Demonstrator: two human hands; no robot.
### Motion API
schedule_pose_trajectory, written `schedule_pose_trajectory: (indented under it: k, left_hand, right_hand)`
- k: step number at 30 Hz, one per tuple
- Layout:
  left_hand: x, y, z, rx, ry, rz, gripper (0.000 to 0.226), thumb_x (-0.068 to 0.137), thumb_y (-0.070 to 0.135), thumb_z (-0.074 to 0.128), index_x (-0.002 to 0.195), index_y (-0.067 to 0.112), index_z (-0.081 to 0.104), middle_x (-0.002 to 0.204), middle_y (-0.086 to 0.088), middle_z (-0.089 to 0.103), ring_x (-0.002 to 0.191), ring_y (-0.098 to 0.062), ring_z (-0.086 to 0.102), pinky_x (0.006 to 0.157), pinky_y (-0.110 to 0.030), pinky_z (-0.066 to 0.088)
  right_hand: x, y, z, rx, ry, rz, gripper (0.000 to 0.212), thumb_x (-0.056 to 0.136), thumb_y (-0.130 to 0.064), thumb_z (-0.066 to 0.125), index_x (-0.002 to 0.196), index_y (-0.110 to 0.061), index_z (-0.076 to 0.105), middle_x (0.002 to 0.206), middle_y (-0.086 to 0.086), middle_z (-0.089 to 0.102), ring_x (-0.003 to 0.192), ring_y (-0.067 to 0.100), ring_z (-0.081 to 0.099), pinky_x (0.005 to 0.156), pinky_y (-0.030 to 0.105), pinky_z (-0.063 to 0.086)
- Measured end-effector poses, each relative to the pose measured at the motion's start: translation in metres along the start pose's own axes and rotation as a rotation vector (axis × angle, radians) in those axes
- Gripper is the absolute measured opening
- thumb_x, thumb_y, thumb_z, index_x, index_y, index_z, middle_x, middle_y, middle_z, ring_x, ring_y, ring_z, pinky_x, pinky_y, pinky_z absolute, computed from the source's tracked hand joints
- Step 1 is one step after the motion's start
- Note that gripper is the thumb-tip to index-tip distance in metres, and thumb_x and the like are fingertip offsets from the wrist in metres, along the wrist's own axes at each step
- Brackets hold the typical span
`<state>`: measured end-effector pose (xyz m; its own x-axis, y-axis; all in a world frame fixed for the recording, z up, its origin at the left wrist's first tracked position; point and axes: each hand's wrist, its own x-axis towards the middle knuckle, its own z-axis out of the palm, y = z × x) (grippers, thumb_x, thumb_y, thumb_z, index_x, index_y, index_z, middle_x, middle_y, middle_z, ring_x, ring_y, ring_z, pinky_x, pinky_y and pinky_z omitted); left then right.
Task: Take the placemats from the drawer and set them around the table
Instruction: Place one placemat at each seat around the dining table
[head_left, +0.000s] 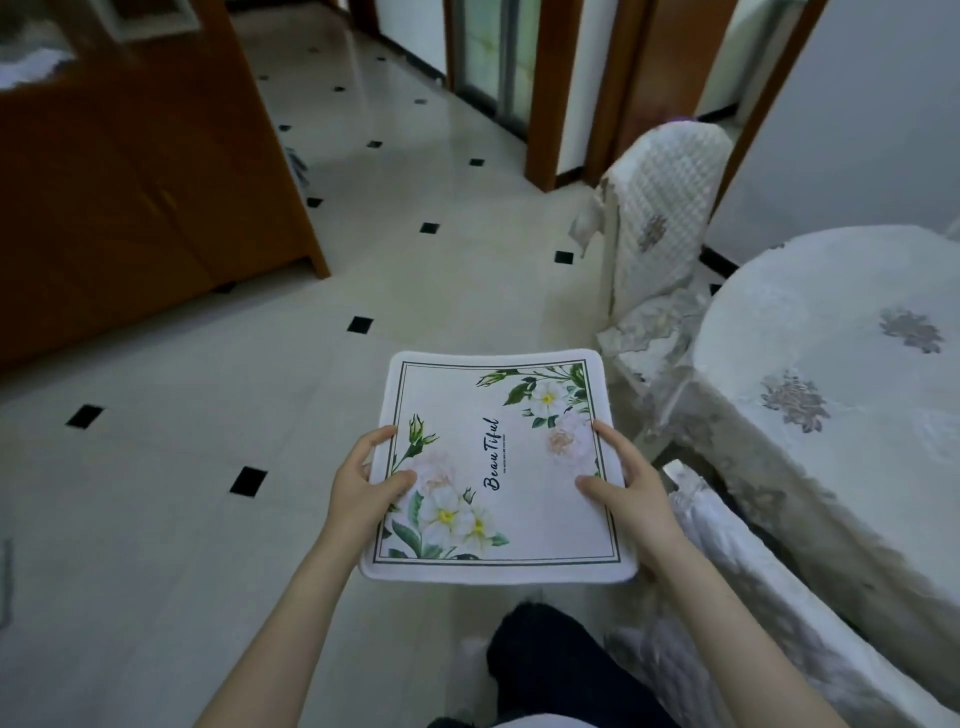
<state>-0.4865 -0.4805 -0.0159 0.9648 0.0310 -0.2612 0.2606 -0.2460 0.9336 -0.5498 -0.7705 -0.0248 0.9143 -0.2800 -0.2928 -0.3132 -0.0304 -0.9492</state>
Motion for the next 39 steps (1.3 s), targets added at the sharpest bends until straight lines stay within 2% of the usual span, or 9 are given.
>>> schedule_pose_trajectory:
  k: [3,8,11,15,18,24,28,31,39]
  left_hand:
    - [0.053,0.015,0.020,0.016,-0.061,0.000,0.054,0.079,-0.008,0.067,0.125,0.020,0.057,0.116,0.003,0.063,0.083,0.009,0.062,0.072,-0.006,0.046]
    - [0.146,0.059,0.056,0.079,-0.121,0.041,0.054,0.079,-0.002,0.069,0.124,0.025,0.057,0.132,0.004,0.055,0.120,-0.014,0.044,0.103,-0.022,0.031]
    - [0.198,0.090,0.075,0.089,-0.140,0.063,0.054,0.078,-0.002,0.069,0.122,0.028,0.058,0.128,0.001,0.060,0.115,-0.019,0.056,0.100,-0.021,0.040]
    - [0.261,0.116,0.102,0.078,-0.168,0.064,0.056,0.074,0.004,0.073,0.117,0.037,0.060,0.122,-0.001,0.064,0.108,-0.021,0.062,0.102,-0.043,0.046]
    - [0.299,0.131,0.126,0.083,-0.197,0.064,0.054,0.077,0.000,0.071,0.119,0.032,0.060,0.123,0.001,0.064,0.103,-0.015,0.063,0.101,-0.035,0.046]
    - [0.398,0.153,0.186,0.140,-0.357,0.048,0.055,0.070,0.015,0.074,0.114,0.044,0.060,0.124,-0.003,0.062,0.118,-0.038,0.054,0.103,-0.051,0.042]
    - [0.464,0.183,0.248,0.182,-0.532,0.112,0.053,0.077,0.003,0.072,0.119,0.032,0.059,0.124,-0.003,0.062,0.104,-0.016,0.061,0.096,-0.030,0.047]
    - [0.509,0.212,0.294,0.232,-0.677,0.168,0.054,0.075,0.009,0.074,0.115,0.043,0.059,0.123,-0.003,0.063,0.116,-0.033,0.056,0.099,-0.049,0.046]
    - [0.554,0.264,0.410,0.258,-1.082,0.258,0.056,0.077,-0.002,0.071,0.115,0.038,0.060,0.127,-0.004,0.061,0.118,-0.025,0.058,0.098,-0.048,0.048]
  right_hand:
    - [0.045,-0.006,-0.004,0.047,0.054,0.023,0.063,0.080,0.003,0.066,0.128,-0.038,0.056,0.110,-0.014,0.070,0.098,0.012,0.068,0.088,0.043,0.055]
    - [0.130,-0.039,-0.017,0.093,0.094,0.028,0.062,0.082,0.004,0.064,0.129,-0.037,0.053,0.112,-0.012,0.068,0.089,0.008,0.070,0.074,0.028,0.058]
    - [0.179,-0.062,-0.028,0.123,0.113,0.017,0.063,0.083,0.005,0.063,0.130,-0.036,0.053,0.112,-0.011,0.068,0.091,0.008,0.070,0.071,0.025,0.057]
    - [0.236,-0.079,-0.041,0.142,0.166,0.025,0.064,0.081,0.004,0.064,0.129,-0.037,0.055,0.118,-0.003,0.067,0.100,0.016,0.068,0.084,0.040,0.057]
    - [0.270,-0.084,-0.051,0.137,0.218,0.046,0.064,0.081,0.003,0.065,0.128,-0.039,0.056,0.115,-0.005,0.069,0.100,0.016,0.068,0.087,0.043,0.056]
    - [0.338,-0.082,-0.073,0.206,0.371,0.088,0.066,0.079,0.005,0.066,0.124,-0.043,0.058,0.122,-0.004,0.065,0.105,0.017,0.066,0.087,0.044,0.055]
    - [0.377,-0.094,-0.089,0.200,0.563,0.076,0.065,0.080,0.007,0.064,0.133,-0.029,0.054,0.119,-0.005,0.065,0.091,0.004,0.069,0.070,0.024,0.057]
    - [0.392,-0.103,-0.104,0.220,0.724,0.078,0.064,0.079,0.005,0.065,0.129,-0.035,0.056,0.117,-0.011,0.065,0.095,0.007,0.068,0.078,0.032,0.058]
    - [0.388,-0.118,-0.128,0.375,1.088,0.111,0.063,0.081,0.007,0.066,0.129,-0.032,0.057,0.113,-0.002,0.069,0.090,0.018,0.071,0.076,0.039,0.059]
